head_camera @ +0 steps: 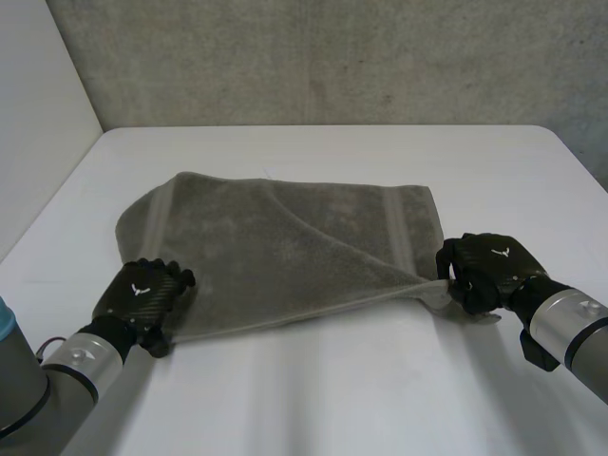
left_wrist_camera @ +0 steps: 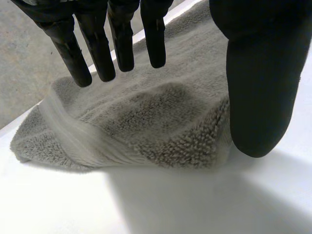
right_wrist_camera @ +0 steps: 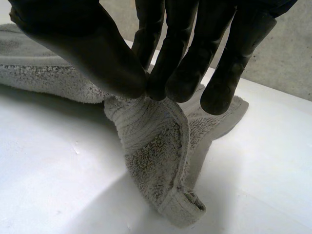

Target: Fold the laundry

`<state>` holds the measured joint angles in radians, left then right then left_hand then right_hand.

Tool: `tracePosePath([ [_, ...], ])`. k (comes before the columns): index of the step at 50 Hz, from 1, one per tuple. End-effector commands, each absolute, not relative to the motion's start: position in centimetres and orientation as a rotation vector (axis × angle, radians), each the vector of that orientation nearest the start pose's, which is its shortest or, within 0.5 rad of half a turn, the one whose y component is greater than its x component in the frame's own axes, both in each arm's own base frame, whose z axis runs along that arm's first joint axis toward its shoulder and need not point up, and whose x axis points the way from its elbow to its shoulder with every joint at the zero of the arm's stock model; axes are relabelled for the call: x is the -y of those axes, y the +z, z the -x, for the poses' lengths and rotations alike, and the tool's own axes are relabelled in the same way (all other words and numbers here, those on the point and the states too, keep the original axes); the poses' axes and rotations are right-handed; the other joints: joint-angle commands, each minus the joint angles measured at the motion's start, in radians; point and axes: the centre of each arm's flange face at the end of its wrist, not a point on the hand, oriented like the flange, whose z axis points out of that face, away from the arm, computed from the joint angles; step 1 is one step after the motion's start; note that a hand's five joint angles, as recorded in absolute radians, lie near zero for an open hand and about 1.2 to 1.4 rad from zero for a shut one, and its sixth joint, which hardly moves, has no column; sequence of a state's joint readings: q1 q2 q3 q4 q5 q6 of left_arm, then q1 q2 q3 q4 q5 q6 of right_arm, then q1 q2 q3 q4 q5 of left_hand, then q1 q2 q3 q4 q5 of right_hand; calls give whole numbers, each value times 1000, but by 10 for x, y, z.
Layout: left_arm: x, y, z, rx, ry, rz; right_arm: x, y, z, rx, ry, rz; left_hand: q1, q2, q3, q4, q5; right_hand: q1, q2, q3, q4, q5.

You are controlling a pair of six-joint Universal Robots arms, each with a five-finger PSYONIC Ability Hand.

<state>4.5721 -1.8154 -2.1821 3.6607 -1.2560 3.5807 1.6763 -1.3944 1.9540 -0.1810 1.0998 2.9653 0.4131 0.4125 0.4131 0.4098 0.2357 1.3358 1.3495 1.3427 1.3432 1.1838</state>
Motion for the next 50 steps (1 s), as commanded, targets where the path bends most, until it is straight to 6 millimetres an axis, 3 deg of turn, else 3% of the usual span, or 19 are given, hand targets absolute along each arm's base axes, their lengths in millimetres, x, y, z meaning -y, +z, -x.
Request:
tracePosePath([
  [1, 236, 117, 193, -2383, -1908, -1012, 249, 169, -200, -2208, -1567, 687, 240, 241, 240, 243, 243, 60, 47, 54, 53, 38],
  [7, 244, 123, 193, -2305, -1975, -988, 250, 169, -199, -2211, -1569, 682, 452, 453, 452, 455, 455, 60, 47, 54, 53, 38],
  [12, 254, 129, 186, -2178, -2025, -853, 250, 169, -199, -2211, -1569, 682, 599, 599, 599, 602, 602, 60, 47, 54, 53, 38],
  [24, 243, 121, 192, -2230, -1995, -887, 249, 168, -199, -2212, -1568, 684, 552, 553, 552, 555, 555, 60, 47, 54, 53, 38],
  [32, 229, 114, 198, -2351, -1936, -1011, 249, 168, -199, -2212, -1569, 686, 309, 309, 309, 312, 312, 60, 47, 54, 53, 38],
  [46, 233, 109, 199, -2359, -1922, -1020, 249, 168, -199, -2211, -1568, 687, 332, 332, 332, 335, 335, 60, 47, 54, 53, 38],
  [49, 235, 109, 199, -2352, -1928, -1018, 249, 168, -199, -2211, -1568, 687, 496, 497, 496, 499, 499, 60, 47, 54, 53, 38],
  [50, 237, 110, 199, -2342, -1937, -1012, 249, 168, -199, -2212, -1569, 686, 647, 648, 647, 651, 650, 60, 47, 54, 53, 38],
])
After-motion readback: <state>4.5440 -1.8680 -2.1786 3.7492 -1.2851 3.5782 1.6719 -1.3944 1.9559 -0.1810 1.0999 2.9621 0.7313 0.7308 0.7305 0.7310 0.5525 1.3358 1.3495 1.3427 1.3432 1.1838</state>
